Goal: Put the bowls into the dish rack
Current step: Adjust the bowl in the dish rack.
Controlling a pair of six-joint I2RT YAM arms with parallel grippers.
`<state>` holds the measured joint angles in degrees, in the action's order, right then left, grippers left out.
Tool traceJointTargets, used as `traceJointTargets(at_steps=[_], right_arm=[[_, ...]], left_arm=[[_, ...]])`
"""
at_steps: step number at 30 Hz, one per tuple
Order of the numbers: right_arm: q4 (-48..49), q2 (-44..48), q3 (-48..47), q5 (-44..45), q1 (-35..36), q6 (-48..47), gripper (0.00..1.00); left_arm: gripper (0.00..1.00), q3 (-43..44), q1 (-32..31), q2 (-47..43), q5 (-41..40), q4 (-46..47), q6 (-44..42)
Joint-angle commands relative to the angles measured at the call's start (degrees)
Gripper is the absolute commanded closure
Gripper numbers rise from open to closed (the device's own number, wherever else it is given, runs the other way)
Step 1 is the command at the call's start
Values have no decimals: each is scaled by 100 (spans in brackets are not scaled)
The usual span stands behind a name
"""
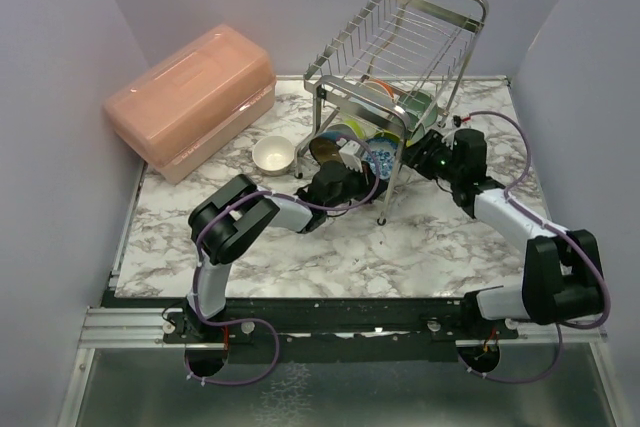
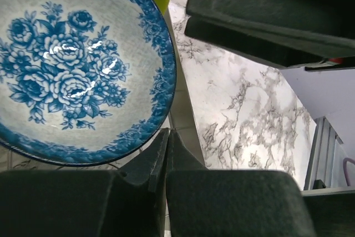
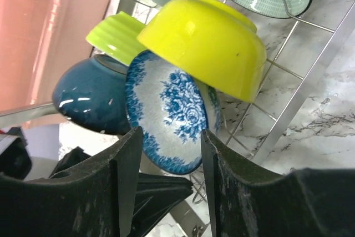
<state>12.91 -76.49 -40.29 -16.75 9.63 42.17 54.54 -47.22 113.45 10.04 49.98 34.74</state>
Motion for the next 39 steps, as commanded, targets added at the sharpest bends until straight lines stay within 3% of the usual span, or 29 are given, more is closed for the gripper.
traceJointTargets(at_steps=[1,4,14,21,33,39], right_arm=[[-363,-475,-328,46,-29,-236,51],[-392,-744,-437,69,-24,-367,60],[-37,-1128,-448,51,-31,-638,68],[76,-1054,-409,100,-26,-685,99],[-508,-377,-550,453,-12,-1210,99],[-494,-93,-427,467,4,-1375,99]], left_arm=[[98,-143,47,-110,70,259,193],[98,-144,46,-49,123,304,247],[98,-222,47,-141,224,398,321],[93,-424,48,-499,188,408,314],[76,-648,60,-856,182,408,460],[77,-613,138,-780,176,416,706]])
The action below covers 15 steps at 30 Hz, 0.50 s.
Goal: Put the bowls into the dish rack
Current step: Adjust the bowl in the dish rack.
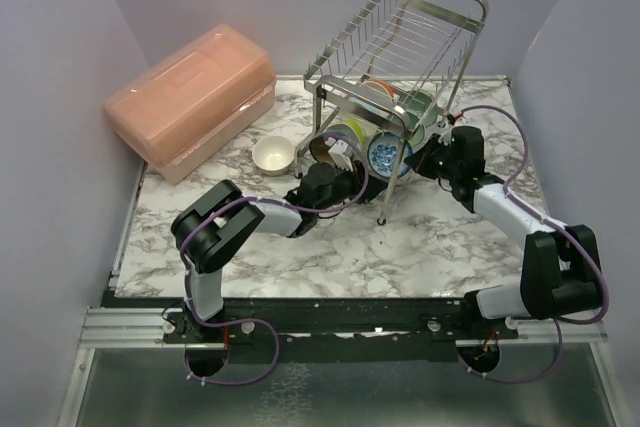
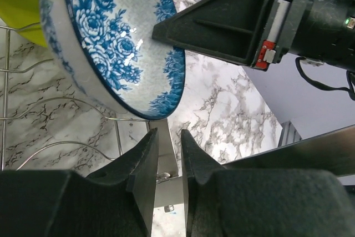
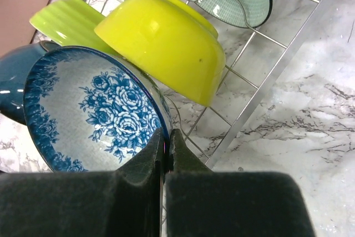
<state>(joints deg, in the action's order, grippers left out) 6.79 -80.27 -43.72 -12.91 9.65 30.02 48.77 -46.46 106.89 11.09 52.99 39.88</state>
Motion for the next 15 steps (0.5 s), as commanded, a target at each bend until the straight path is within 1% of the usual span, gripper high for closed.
traceJointTargets(at_steps=[1,4,9,11,15], right_arm=[[127,324,-68,77,2,-183,99],[231,481,16,127,23,-244,100],[530,814,239,503,91,-411,99],[664,919,326,769,169,-507,99],[974,1026,475,1670,506,-837,99]], left_arm=[[78,-22,73,-108,69,115,200],[81,49,105,-26,46,118,241],[86,234,170,139,94,126,445],[87,282,176,165,100,124,513],[88,258,189,79,163,124,535]])
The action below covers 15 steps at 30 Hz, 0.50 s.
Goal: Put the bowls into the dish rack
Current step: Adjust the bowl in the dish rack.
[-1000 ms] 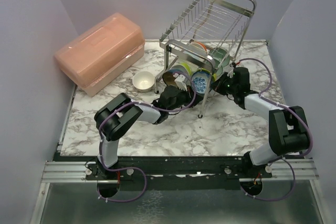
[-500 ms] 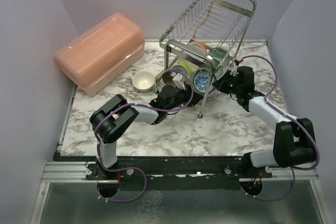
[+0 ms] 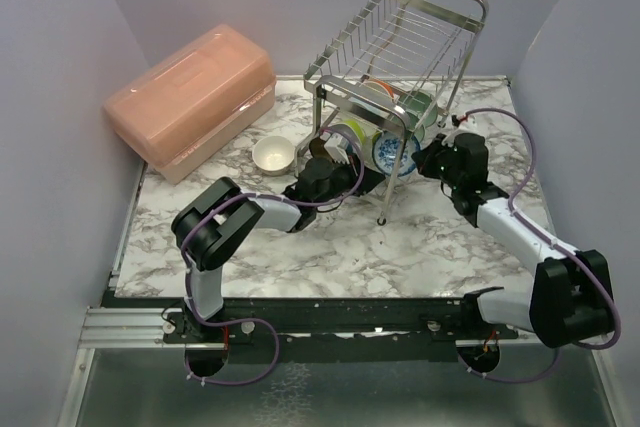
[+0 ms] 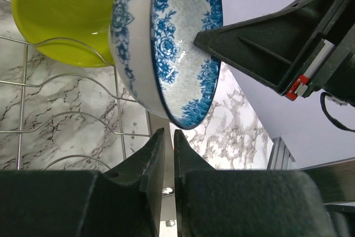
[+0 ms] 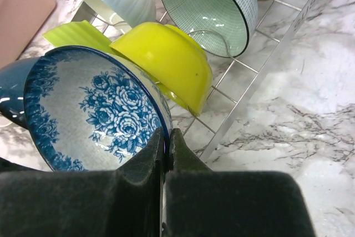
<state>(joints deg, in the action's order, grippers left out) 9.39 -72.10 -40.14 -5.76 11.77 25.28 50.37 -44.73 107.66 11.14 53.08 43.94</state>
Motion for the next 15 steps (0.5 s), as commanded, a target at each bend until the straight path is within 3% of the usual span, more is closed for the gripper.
traceJointTargets(at_steps=[1,15], right_arm=[[800,208,140,1158,397,-437,99],[2213,-211,551,3767,1672,-1569,100]], left_arm=[[88,61,23,-44,160,115,132],[88,-601,92,-768,71,-56,149]])
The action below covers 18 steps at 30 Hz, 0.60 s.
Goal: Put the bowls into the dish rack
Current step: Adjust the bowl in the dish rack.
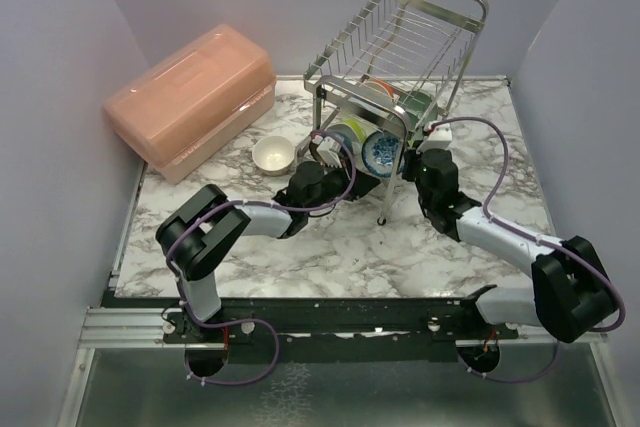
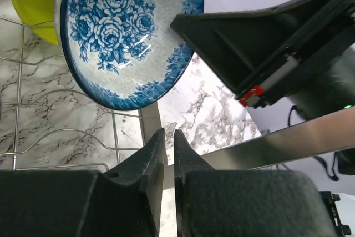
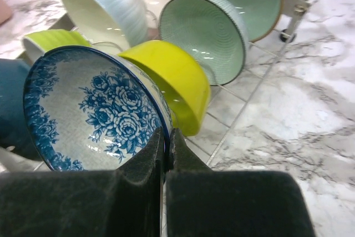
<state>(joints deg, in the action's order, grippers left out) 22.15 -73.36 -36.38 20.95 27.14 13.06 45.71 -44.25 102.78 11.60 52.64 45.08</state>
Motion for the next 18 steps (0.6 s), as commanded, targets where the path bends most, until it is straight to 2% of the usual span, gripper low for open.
traceJointTargets(at_steps=[1,4,13,15,18], right_arm=[[1080,-108,243,1255,187,-409,100],[1578,-191,481,1669,300,-562,100],[2721,-577,846,1934,541,-1045,99],[2945,-671,885,2115,591,-1145,99],[3380,-811,945,2265,679,-1444,100]], left_arm=[[88,-150,46,-305,25,-23,36],[87,-159,44,-327,20,-35,27],[84,-132,57,-412,24,-44,40],[79,-148,57,-493,-7,-39,51],[65,-138,56,-609,-73,-44,74]])
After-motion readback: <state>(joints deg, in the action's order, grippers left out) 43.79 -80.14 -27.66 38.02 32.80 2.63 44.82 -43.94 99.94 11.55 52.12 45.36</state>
